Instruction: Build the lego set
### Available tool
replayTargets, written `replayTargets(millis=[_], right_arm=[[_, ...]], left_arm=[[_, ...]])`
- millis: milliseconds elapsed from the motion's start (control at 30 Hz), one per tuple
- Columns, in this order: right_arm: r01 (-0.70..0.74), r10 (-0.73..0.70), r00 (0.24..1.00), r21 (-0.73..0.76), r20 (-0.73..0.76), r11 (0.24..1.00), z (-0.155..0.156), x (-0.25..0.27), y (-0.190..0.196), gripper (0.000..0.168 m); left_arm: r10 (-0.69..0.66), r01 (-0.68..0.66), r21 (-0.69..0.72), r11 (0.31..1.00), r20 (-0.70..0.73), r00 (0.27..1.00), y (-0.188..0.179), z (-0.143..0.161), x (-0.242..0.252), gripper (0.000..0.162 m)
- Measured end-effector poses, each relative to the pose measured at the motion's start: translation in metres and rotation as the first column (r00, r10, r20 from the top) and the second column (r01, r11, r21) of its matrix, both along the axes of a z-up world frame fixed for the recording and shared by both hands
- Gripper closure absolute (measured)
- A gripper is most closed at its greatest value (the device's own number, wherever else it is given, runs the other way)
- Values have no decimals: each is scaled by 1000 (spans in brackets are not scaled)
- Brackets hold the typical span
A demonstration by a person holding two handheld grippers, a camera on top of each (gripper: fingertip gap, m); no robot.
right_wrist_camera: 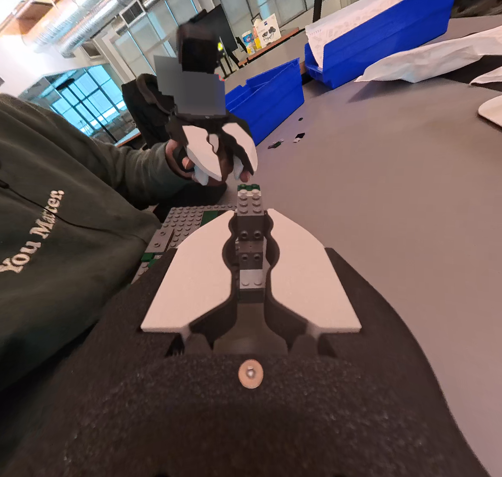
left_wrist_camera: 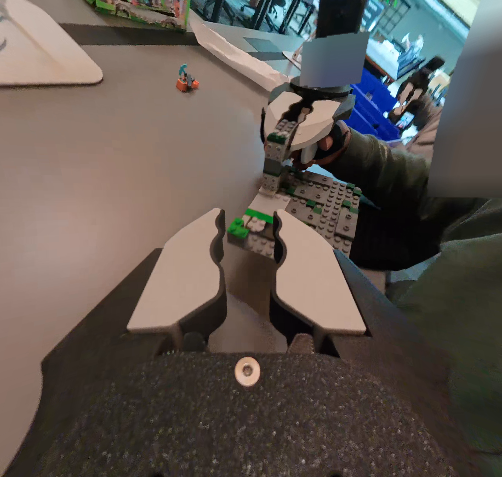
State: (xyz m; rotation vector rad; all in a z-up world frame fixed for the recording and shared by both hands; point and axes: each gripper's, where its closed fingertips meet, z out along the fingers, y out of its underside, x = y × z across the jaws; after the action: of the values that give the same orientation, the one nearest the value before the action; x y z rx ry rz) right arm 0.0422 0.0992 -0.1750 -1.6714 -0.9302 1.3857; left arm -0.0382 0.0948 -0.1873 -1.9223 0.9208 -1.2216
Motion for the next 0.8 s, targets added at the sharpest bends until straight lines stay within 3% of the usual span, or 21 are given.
replayTargets(millis=[133,333,533,800], right_arm=[[-8,2,999,106,54,994,-14,-7,10,151],[-20,-35,976,249,213,968,-40,-12,32,151],[-23,-67,952,291,298,956,-50,-14,38,150],[42,-172,922,351,348,936,-41,-1,38,140]], left_arm=[[-41,54,158,986,-80,996,14,2,18,133],[-25,69,264,962,-169,985,41,-7,31,138],[16,42,288,957,-197,980,48,-24,31,141],[9,88,361,928,-259,966,44,-31,33,142]])
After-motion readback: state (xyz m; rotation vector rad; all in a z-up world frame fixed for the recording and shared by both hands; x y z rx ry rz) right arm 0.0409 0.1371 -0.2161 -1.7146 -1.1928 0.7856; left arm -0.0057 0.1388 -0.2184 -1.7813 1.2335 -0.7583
